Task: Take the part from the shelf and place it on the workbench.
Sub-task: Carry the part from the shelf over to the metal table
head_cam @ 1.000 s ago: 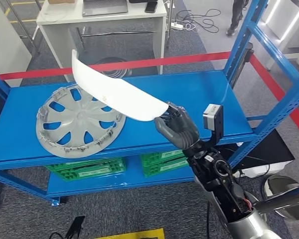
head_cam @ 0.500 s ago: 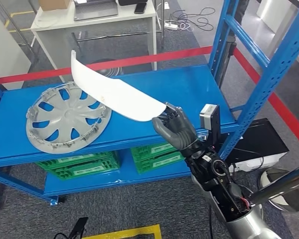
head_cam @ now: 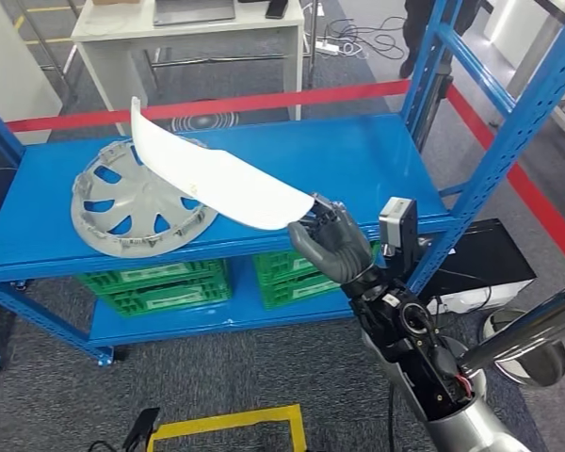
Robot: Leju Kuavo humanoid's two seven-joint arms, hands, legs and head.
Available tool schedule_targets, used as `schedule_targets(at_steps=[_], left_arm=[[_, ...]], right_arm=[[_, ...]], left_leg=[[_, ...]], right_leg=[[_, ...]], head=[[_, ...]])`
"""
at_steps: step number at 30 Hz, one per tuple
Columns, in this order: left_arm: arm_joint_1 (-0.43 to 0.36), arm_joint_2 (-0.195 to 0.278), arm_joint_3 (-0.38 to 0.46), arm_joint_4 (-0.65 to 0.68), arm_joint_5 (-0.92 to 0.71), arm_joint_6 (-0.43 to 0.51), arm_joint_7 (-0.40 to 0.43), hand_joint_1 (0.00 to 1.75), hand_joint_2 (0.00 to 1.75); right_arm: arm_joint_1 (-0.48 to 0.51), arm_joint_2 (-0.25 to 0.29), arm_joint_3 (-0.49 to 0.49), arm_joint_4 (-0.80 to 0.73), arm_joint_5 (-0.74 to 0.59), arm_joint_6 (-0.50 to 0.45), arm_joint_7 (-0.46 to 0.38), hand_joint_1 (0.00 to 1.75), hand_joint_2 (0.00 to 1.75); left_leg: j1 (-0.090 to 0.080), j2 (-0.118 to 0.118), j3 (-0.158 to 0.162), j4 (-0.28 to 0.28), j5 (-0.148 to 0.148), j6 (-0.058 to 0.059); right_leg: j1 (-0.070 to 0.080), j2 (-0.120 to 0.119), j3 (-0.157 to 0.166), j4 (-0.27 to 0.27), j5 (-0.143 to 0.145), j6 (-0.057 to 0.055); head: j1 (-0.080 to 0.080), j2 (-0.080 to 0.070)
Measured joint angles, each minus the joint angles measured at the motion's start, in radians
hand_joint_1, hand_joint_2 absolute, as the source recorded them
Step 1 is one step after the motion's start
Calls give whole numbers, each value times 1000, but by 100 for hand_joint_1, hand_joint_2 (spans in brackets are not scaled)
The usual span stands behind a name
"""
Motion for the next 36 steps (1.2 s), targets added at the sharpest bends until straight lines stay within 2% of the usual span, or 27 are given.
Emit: schedule_targets(at_steps=[1,2,3,5,7,8,10,11,13,15,16,17,18,19,21,23,24,26,27,28,30,31,32,33,34,35,36], left_arm=[[1,-1,0,0,0,0,0,0,175],[2,-2,0,0,1,0,0,0,175],[4,-2,0,0,1,0,0,0,175],[6,-3,0,0,1,0,0,0,175],[7,-4,0,0,1,-2,-1,0,175],[7,-4,0,0,1,-4,-2,0,175],[10,-4,0,0,1,-9,-3,0,175],[12,-3,0,0,1,-11,-3,0,175],[15,-4,-1,0,1,-12,-3,0,175],[16,-5,-2,0,1,-12,-3,0,175],[16,-5,-2,0,1,-11,-3,0,175],[16,-5,-2,0,1,-10,-3,0,175],[16,-4,-2,0,1,-10,-3,0,175],[16,-3,-2,0,2,-9,-3,0,175],[14,0,-3,0,3,-7,-5,0,175],[11,4,-5,0,8,-2,-7,0,175],[9,6,-6,0,11,2,-9,0,175],[9,7,-8,0,18,6,-14,0,175],[10,7,-9,0,20,7,-16,0,175],[11,7,-9,0,22,8,-17,0,175],[12,8,-10,0,23,10,-18,0,175],[12,8,-10,0,22,11,-18,0,175],[12,7,-11,0,22,11,-17,0,175],[12,6,-11,0,22,12,-17,0,175],[13,6,-13,0,22,13,-17,0,175],[13,6,-14,0,23,14,-17,0,175],[14,6,-15,0,23,16,-17,0,175]], right_arm=[[2,0,0,0,0,0,0,175,175],[3,-1,0,0,0,0,0,175,175],[4,-1,0,0,0,0,0,175,175],[3,-1,0,0,0,0,0,175,175],[3,-1,0,-1,1,-1,0,175,175],[4,-1,0,-2,1,-2,0,175,175],[7,-2,0,-4,1,-6,0,175,175],[9,-2,-1,-5,1,-7,0,175,175],[11,-2,-1,-6,1,-11,0,175,175],[14,-2,-1,-8,4,-17,0,175,175],[17,-3,-2,-8,6,-21,0,175,175],[20,-4,-2,-8,9,-24,0,175,175],[23,-5,-3,-8,11,-27,0,175,175],[25,-6,-3,-9,12,-29,0,175,175],[26,-8,-6,-15,13,-33,1,175,175],[26,-9,-10,-23,13,-34,4,175,175],[26,-10,-12,-25,13,-33,5,175,175],[27,-11,-14,-26,12,-28,7,175,175],[27,-12,-15,-25,12,-27,7,175,175],[28,-14,-16,-25,12,-26,8,175,175],[28,-17,-17,-25,12,-25,7,175,175],[29,-19,-17,-25,12,-25,7,175,175],[29,-20,-18,-25,12,-26,7,175,175],[30,-22,-18,-25,13,-27,6,175,175],[31,-23,-18,-25,13,-27,7,175,175],[32,-25,-18,-25,14,-28,7,175,175],[31,-25,-18,-25,14,-29,8,175,175]], left_leg=[[0,0,-13,1,9,-1],[0,0,-26,3,18,-2],[1,1,-40,6,27,-5],[3,0,-63,16,39,-13],[2,-1,-78,27,51,-24],[1,-1,-82,29,58,-30],[0,-1,-87,28,71,-42],[2,-1,-93,35,64,-47],[5,-2,-121,99,-6,-59],[8,-2,-163,236,-110,-68],[9,-2,-178,303,-139,-71],[9,-2,-180,345,-143,-72],[8,-2,-165,353,-123,-70],[8,-2,-132,322,-91,-66],[4,-2,-19,172,-54,-54],[-3,-2,71,29,-65,-42],[-7,-2,88,-5,-71,-36],[-7,0,78,-17,-55,-22],[-5,1,68,-20,-45,-14],[-3,3,57,-23,-33,-7],[-2,5,28,-21,-12,0],[-2,5,12,-20,-1,0],[-2,5,-4,-17,10,-1],[-2,5,-21,-15,19,-2],[-2,5,-36,-12,28,-5],[-2,4,-51,-7,35,-8],[-4,4,-63,-1,41,-12]], right_leg=[[-1,0,-6,57,-22,3],[-2,0,1,85,-20,6],[-3,0,26,77,1,8],[-4,0,118,-40,49,8],[-1,2,206,-177,48,1],[1,3,225,-214,39,-5],[3,3,222,-227,43,-22],[2,1,214,-228,51,-31],[-1,-2,192,-231,73,-49],[0,-3,162,-230,96,-56],[2,-3,147,-229,108,-57],[3,-3,132,-228,118,-57],[4,-3,118,-227,129,-56],[5,-3,105,-225,139,-55],[8,-2,85,-223,157,-50],[10,-2,76,-224,175,-40],[9,-3,73,-227,185,-34],[6,-3,66,-231,195,-21],[6,-3,56,-218,175,-15],[5,-2,43,-185,136,-11],[1,-3,9,-58,25,-4],[0,-3,-3,13,-13,-2],[0,-3,-6,67,-22,0],[0,-3,5,90,-6,1],[-1,-3,32,78,28,1],[-1,-3,76,30,61,-1],[0,-3,133,-44,72,-3]], head=[[3,0],[4,0],[6,0],[9,0],[12,0],[12,0],[11,0],[11,0],[4,0],[-6,0],[-9,0],[-10,0],[-12,0],[-15,0],[-20,0],[-19,0],[-18,0],[-16,0],[-15,0],[-11,0],[-3,0],[0,0],[1,0],[3,0],[5,0],[6,0],[8,0]])
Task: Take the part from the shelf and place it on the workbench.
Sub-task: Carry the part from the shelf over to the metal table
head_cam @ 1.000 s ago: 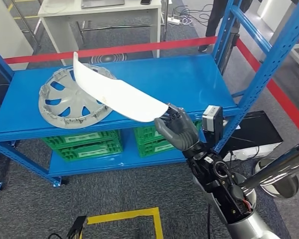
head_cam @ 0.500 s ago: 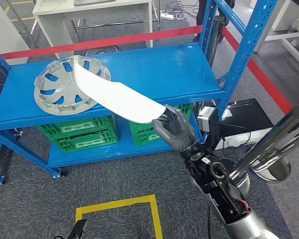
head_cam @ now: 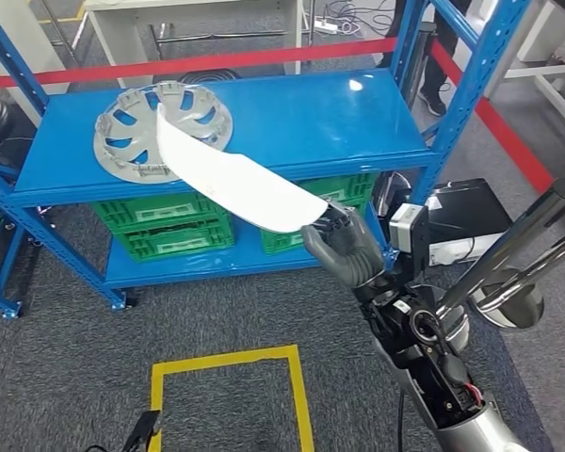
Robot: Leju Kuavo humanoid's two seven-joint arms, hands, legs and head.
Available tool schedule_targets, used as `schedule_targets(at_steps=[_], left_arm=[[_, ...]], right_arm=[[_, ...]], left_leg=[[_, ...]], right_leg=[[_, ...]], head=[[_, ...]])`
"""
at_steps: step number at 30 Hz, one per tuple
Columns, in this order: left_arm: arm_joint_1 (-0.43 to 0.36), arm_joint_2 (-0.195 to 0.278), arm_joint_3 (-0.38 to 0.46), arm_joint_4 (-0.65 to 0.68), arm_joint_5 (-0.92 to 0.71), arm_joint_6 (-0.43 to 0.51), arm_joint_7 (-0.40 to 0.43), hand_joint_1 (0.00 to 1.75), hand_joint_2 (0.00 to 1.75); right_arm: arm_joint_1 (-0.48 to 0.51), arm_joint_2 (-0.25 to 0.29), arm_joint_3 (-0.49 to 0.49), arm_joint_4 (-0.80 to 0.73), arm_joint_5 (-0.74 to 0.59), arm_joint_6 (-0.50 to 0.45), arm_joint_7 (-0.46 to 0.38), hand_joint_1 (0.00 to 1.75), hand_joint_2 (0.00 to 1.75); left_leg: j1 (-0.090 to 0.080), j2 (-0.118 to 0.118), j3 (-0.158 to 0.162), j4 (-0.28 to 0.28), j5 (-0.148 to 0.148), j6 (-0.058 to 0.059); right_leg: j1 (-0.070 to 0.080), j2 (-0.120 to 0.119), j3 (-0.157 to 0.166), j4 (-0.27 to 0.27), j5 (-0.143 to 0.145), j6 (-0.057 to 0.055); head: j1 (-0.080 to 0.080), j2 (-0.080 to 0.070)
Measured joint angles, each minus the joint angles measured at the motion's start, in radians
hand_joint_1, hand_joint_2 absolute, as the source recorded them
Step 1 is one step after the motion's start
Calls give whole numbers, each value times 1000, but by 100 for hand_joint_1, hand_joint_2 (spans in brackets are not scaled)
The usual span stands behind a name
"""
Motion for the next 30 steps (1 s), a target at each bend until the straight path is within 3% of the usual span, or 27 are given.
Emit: schedule_targets(at_steps=[2,3,5,6,8,10,11,12,13,15,17,18,20,22,24,26,27,28,30], left_arm=[[0,0,-2,0,1,3,0,0,175],[0,0,-2,0,1,4,0,0,175],[-1,2,-3,0,2,6,0,0,175],[-1,4,-3,0,3,7,0,0,175],[-1,4,-4,0,7,8,-2,0,175],[0,4,-4,0,13,10,-7,0,175],[0,4,-4,0,16,12,-10,0,175],[0,5,-4,0,18,13,-12,0,175],[0,6,-4,0,20,14,-14,0,175],[-3,8,-4,0,22,15,-16,0,175],[-8,12,-4,0,23,16,-17,0,175],[-9,14,-4,0,25,17,-17,0,175],[-8,17,-5,0,32,19,-17,0,175],[-5,18,-7,0,38,21,-18,0,175],[-3,19,-8,0,43,24,-20,0,175],[0,20,-9,0,51,26,-21,0,175],[3,20,-9,0,55,27,-22,0,175],[7,20,-9,0,58,27,-22,0,175],[11,20,-9,0,65,28,-24,0,175]], right_arm=[[-1,0,0,-1,0,-1,0,175,175],[-2,0,0,-2,0,0,0,175,175],[-3,0,0,-3,-1,1,0,175,175],[-3,0,0,-3,-1,3,-1,175,175],[-4,0,0,-3,1,10,-4,175,175],[-4,0,0,-3,12,16,-8,175,175],[-4,0,1,-3,22,18,-10,175,175],[-4,0,1,-2,32,19,-11,175,175],[-4,0,1,-2,41,19,-13,175,175],[-5,0,2,-3,52,19,-16,175,175],[-7,0,2,-3,55,20,-18,175,175],[-8,0,2,-3,56,21,-19,175,175],[-10,0,4,-3,59,26,-19,175,175],[-13,1,4,-3,61,31,-19,175,175],[-15,1,5,-2,64,33,-19,175,175],[-15,1,7,1,68,35,-16,175,175],[-15,1,8,3,70,37,-14,175,175],[-16,1,9,5,70,40,-13,175,175],[-20,1,12,6,70,47,-11,175,175]], left_leg=[[-3,0,-14,13,12,-10],[-4,0,-17,16,18,-15],[-1,0,-21,20,26,-26],[0,0,-28,32,14,-32],[4,-1,-64,118,-54,-43],[6,-1,-119,262,-134,-52],[7,-1,-136,316,-151,-54],[7,-1,-134,331,-148,-54],[7,0,-110,304,-127,-52],[4,18,-17,157,-70,-42],[-7,44,50,35,-42,-28],[-12,49,59,11,-41,-21],[-11,33,56,0,-38,-10],[-4,15,54,-8,-32,-1],[-1,-2,52,-12,-27,5],[0,-21,48,-10,-25,8],[0,-32,48,-8,-25,8],[0,-44,47,-5,-25,8],[2,-69,46,4,-28,3]], right_leg=[[3,1,100,-151,-28,-10],[6,1,124,-193,-48,-16],[6,0,125,-210,-47,-32],[5,-1,120,-211,-40,-40],[1,-4,105,-213,-23,-54],[2,-5,86,-211,-10,-59],[2,-8,77,-210,-5,-59],[2,-12,70,-208,-1,-59],[2,-17,66,-207,1,-58],[4,-28,64,-205,2,-56],[9,-43,63,-204,2,-50],[11,-51,63,-203,2,-45],[13,-65,62,-202,-1,-34],[11,-48,47,-165,-30,-23],[8,-19,-4,-44,-98,-15],[5,-10,-67,93,-150,-11],[4,-8,-79,117,-147,-10],[2,-7,-71,98,-123,-9],[-5,17,-11,-37,-44,-10]], head=[[1,0],[0,0],[-2,0],[-3,0],[-10,0],[-16,0],[-18,0],[-20,0],[-24,0],[-31,0],[-36,0],[-37,0],[-33,0],[-28,0],[-18,0],[-11,0],[-9,0],[-6,0],[-4,0]])
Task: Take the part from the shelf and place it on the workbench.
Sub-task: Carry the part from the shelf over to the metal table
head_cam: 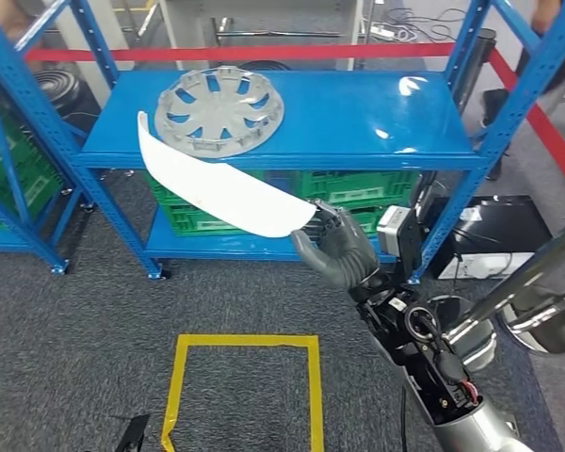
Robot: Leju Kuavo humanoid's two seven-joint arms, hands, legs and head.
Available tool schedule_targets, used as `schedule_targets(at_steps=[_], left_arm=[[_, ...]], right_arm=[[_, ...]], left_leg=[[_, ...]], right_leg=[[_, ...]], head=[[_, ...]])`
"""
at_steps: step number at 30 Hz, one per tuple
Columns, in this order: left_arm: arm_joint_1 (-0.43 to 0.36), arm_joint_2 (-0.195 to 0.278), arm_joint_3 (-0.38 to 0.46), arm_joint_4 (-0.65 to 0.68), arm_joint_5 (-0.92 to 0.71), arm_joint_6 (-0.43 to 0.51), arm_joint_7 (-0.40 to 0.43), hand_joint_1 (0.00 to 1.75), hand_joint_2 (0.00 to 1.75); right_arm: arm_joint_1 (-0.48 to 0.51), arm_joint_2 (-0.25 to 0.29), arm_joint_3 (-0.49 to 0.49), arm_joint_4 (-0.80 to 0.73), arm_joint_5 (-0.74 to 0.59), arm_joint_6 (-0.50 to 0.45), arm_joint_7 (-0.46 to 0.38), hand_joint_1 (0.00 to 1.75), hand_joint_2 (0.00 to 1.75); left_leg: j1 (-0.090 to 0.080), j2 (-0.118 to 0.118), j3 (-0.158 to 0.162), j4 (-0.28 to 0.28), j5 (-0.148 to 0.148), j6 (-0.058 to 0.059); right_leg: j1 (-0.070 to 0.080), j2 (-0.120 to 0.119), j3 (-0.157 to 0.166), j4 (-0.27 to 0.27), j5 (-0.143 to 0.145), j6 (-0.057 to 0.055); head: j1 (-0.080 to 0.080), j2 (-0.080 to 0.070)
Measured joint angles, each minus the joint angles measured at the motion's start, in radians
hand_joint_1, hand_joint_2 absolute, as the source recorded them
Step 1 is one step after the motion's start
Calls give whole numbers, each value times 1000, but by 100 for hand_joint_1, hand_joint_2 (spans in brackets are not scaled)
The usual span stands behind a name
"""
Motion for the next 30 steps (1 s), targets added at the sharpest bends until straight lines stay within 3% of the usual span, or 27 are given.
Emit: schedule_targets(at_steps=[2,3,5,6,8,10,12,13,14,15,17,18,20,21,23,25,26,27,28,30], left_arm=[[0,1,0,0,11,3,0,0,175],[0,1,0,0,15,5,1,0,175],[4,4,0,0,21,8,3,0,175],[8,4,0,0,23,8,4,0,175],[11,6,0,0,24,8,6,0,175],[10,5,0,0,25,8,7,0,175],[10,5,0,0,25,8,12,0,175],[11,5,0,0,27,8,15,0,175],[12,6,0,0,29,9,19,0,175],[12,7,0,0,33,9,21,0,175],[11,9,0,0,40,10,17,0,175],[9,10,0,0,44,10,12,0,175],[10,11,0,0,47,10,4,0,175],[11,12,0,0,48,10,2,0,175],[13,12,0,0,51,10,1,0,175],[12,12,0,0,55,11,0,0,175],[11,13,0,0,58,11,1,0,175],[11,13,0,0,60,11,2,0,175],[11,12,0,0,62,11,4,0,175],[12,12,0,0,68,12,5,0,175]], right_arm=[[-6,2,4,4,-1,9,-1,175,175],[-8,4,5,7,-1,13,-1,175,175],[-10,10,8,12,-2,18,-2,175,175],[-11,13,8,14,-2,18,-2,175,175],[-16,21,9,16,-2,18,-3,175,175],[-19,24,9,21,-2,19,-4,175,175],[-20,25,9,29,-2,21,-6,175,175],[-20,27,10,33,-1,23,-9,175,175],[-21,29,10,37,1,25,-12,175,175],[-23,33,10,41,3,28,-16,175,175],[-30,39,10,47,7,33,-22,175,175],[-33,40,11,50,7,35,-24,175,175],[-38,43,12,56,8,38,-27,175,175],[-39,44,12,59,8,38,-27,175,175],[-41,46,13,64,7,40,-29,175,175],[-42,46,15,72,7,44,-31,175,175],[-42,46,16,77,7,46,-32,175,175],[-42,46,16,84,7,48,-32,175,175],[-43,46,17,90,7,51,-33,175,175],[-50,48,17,100,7,60,-35,175,175]], left_leg=[[0,-23,-11,14,-1,-10],[1,-33,-19,18,1,-16],[4,-52,-31,18,8,-29],[4,-45,-36,23,5,-34],[4,-1,-68,84,-32,-45],[6,43,-134,224,-100,-55],[8,53,-180,325,-130,-61],[9,55,-175,317,-117,-61],[9,60,-148,266,-88,-59],[8,75,-106,188,-52,-56],[-1,112,-37,52,-8,-47],[-5,122,-23,21,-2,-42],[-8,105,-24,12,-2,-31],[-6,95,-24,10,-1,-27],[-2,76,-22,6,3,-15],[-1,55,-22,4,4,-7],[-1,43,-22,5,5,-5],[-2,29,-22,6,4,-5],[-3,14,-22,7,4,-5],[-2,-17,-21,12,3,-6]], right_leg=[[-5,40,46,-111,42,-1],[-6,52,52,-129,43,-3],[-4,39,48,-132,45,-11],[-4,28,48,-136,48,-17],[-7,4,48,-144,54,-29],[-5,-23,45,-145,56,-34],[-4,-52,43,-145,56,-34],[-4,-64,43,-145,56,-33],[-4,-76,44,-145,55,-33],[-4,-87,45,-145,54,-31],[2,-104,47,-144,50,-24],[5,-112,48,-144,48,-19],[9,-129,51,-146,45,-11],[7,-127,53,-142,40,-5],[3,-86,33,-91,2,3],[3,-36,-28,45,-67,5],[4,-27,-63,117,-94,5],[4,-23,-86,163,-103,4],[4,-22,-92,170,-92,3],[3,-9,-52,67,-18,-2]], head=[[1,0],[1,0],[1,0],[2,0],[-7,0],[-19,0],[-23,0],[-25,0],[-28,0],[-31,0],[-39,0],[-41,0],[-37,0],[-34,0],[-26,0],[-15,0],[-10,0],[-6,0],[-4,0],[1,0]])
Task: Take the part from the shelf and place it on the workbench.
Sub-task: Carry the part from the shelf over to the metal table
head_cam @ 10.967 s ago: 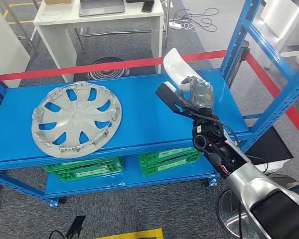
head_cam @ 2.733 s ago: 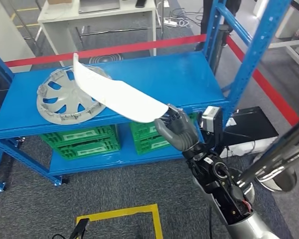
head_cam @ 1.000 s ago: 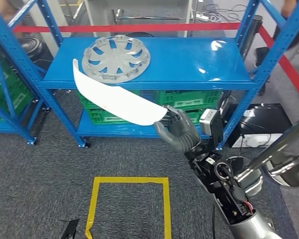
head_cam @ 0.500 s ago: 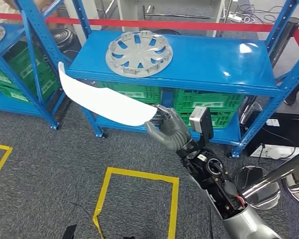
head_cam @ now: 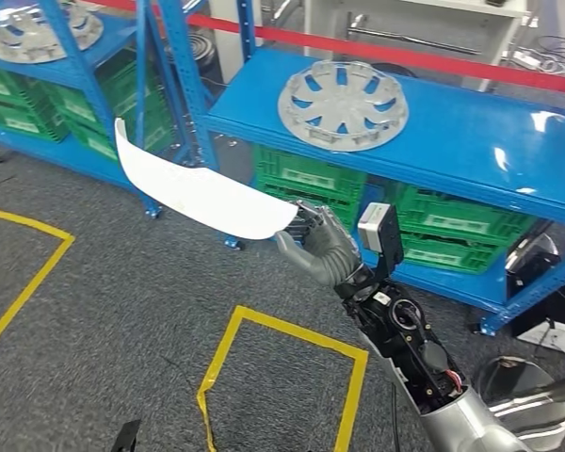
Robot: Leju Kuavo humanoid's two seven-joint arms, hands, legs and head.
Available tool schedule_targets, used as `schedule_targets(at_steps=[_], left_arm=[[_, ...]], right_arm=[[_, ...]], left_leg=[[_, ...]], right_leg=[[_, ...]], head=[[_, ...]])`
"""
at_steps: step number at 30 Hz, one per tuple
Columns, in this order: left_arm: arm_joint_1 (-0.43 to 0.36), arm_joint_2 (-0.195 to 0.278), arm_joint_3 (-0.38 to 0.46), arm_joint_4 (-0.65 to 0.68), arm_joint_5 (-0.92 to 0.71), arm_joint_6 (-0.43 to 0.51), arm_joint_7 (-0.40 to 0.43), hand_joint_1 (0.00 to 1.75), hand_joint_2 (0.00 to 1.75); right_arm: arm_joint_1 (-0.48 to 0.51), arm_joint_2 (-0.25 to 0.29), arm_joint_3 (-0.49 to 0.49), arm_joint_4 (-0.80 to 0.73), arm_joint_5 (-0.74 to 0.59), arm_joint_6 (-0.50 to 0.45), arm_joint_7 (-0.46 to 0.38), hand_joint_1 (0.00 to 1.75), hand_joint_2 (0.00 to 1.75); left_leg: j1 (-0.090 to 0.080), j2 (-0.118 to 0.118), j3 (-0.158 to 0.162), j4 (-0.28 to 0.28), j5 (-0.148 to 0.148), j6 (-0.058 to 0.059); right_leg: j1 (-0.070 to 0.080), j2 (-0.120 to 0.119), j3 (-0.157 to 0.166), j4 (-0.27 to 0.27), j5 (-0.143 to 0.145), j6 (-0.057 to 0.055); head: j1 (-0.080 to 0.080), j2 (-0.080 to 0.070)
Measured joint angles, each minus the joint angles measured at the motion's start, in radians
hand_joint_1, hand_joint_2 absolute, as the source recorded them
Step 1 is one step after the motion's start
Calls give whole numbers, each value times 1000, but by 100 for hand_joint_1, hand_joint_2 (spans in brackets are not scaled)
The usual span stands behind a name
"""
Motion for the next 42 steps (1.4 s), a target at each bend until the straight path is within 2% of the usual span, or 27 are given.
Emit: schedule_targets(at_steps=[2,3,4,6,8,10,12,13,14,15,17,19,21,23,25,26,27,28,29,30,32,34,36,37,39,40,42], left_arm=[[-1,-2,0,0,10,2,-7,0,175],[-2,-3,0,0,14,4,-13,0,175],[-2,-4,0,0,18,6,-17,0,175],[1,-5,0,0,23,10,-21,0,175],[4,-9,0,0,27,12,-21,0,175],[1,-13,0,0,29,14,-21,0,175],[-1,-16,0,-1,29,16,-19,0,175],[0,-16,0,-1,29,18,-17,0,175],[1,-17,0,-1,29,19,-15,0,175],[2,-17,0,-1,29,20,-14,0,175],[1,-17,0,-1,30,23,-13,0,175],[-2,-16,0,-1,30,28,-13,0,175],[0,-16,0,-1,33,33,-13,0,175],[3,-16,0,-1,34,36,-14,0,175],[3,-18,0,-1,34,35,-14,0,175],[2,-19,0,-1,34,34,-13,0,175],[1,-21,0,-1,34,33,-10,0,175],[1,-23,0,-1,35,32,-7,0,175],[1,-26,0,-1,36,32,-3,0,175],[2,-28,0,-1,38,32,0,0,175],[1,-33,0,-1,40,35,4,0,175],[0,-35,0,-1,42,39,10,0,175],[2,-34,-1,-1,40,40,14,0,175],[4,-34,-1,-1,38,40,15,0,175],[5,-33,-2,-1,31,35,14,0,175],[4,-34,-2,-1,28,33,12,0,175],[0,-35,-3,-1,26,30,5,0,175]], right_arm=[[-14,3,1,12,0,12,-3,175,175],[-20,4,2,19,0,17,-4,175,175],[-24,6,3,25,1,21,-5,175,175],[-31,11,4,36,5,27,-5,175,175],[-42,19,5,47,9,30,-5,175,175],[-51,25,6,56,11,31,-5,175,175],[-54,26,6,65,15,32,-5,175,175],[-54,27,6,69,17,32,-6,175,175],[-55,29,7,73,19,32,-6,175,175],[-56,32,7,76,19,32,-6,175,175],[-64,37,7,81,19,33,-6,175,175],[-73,40,8,85,20,34,-6,175,175],[-78,42,9,88,23,34,-3,175,175],[-80,43,10,88,28,32,1,175,175],[-79,42,12,89,31,29,4,175,175],[-77,41,12,89,31,27,7,175,175],[-74,41,12,90,32,25,11,175,175],[-71,40,13,90,32,23,14,175,175],[-69,40,13,91,32,22,17,175,175],[-69,40,13,91,32,21,19,175,175],[-70,39,14,91,32,18,21,175,175],[-69,39,14,92,35,12,26,175,175],[-68,40,15,92,39,3,33,175,175],[-69,41,15,92,40,-2,35,175,175],[-74,44,14,90,41,-10,37,175,175],[-75,44,14,90,42,-13,37,175,175],[-73,44,14,90,45,-15,39,175,175]], left_leg=[[-1,-27,-6,9,-2,-5],[1,-39,-11,12,-1,-9],[4,-50,-17,13,1,-15],[10,-64,-24,12,4,-27],[7,-20,-45,49,-18,-40],[8,45,-103,167,-76,-52],[12,67,-167,292,-121,-61],[13,71,-175,308,-119,-63],[14,74,-162,281,-98,-63],[14,81,-127,216,-64,-61],[7,118,-49,68,-10,-51],[-2,135,-18,6,4,-38],[-4,112,-19,3,5,-27],[0,93,-15,-3,8,-16],[2,74,-12,-6,9,-6],[2,63,-12,-5,9,-3],[1,49,-12,-4,8,-2],[1,35,-12,-3,8,-2],[1,19,-11,-1,7,-3],[2,4,-11,2,6,-4],[3,-25,-14,12,1,-11],[6,-50,-24,20,1,-20],[11,-74,-32,18,6,-33],[11,-66,-34,20,4,-39],[8,-6,-62,73,-25,-50],[7,33,-92,132,-54,-54],[11,65,-164,272,-111,-63]], right_leg=[[-5,48,53,-134,63,-6],[-6,68,67,-171,76,-8],[-6,77,71,-184,76,-10],[-4,55,74,-192,79,-18],[-7,30,79,-200,84,-30],[-6,1,81,-204,85,-36],[-3,-32,81,-204,82,-38],[-3,-47,81,-204,81,-38],[-3,-61,82,-204,79,-37],[-2,-73,85,-204,77,-36],[1,-94,89,-204,72,-29],[5,-110,93,-204,67,-19],[6,-124,97,-205,62,-9],[3,-95,90,-175,36,-1],[0,-40,39,-58,-26,1],[0,-23,1,20,-59,1],[1,-16,-31,82,-79,1],[1,-13,-50,111,-79,1],[0,-10,-49,97,-57,1],[-1,-3,-29,43,-17,-1],[-7,45,27,-100,58,-3],[-12,85,55,-170,81,-4],[-9,74,58,-177,80,-10],[-9,61,62,-182,82,-15],[-11,31,70,-192,86,-26],[-9,15,72,-195,87,-30],[-5,-17,72,-196,85,-35]], head=[[2,0],[2,0],[1,0],[4,0],[-4,0],[-18,0],[-24,0],[-25,0],[-28,0],[-31,0],[-39,0],[-40,0],[-35,0],[-29,0],[-19,0],[-14,0],[-10,0],[-8,0],[-5,0],[-3,0],[1,0],[1,0],[2,0],[3,0],[-7,0],[-13,0],[-21,0]])
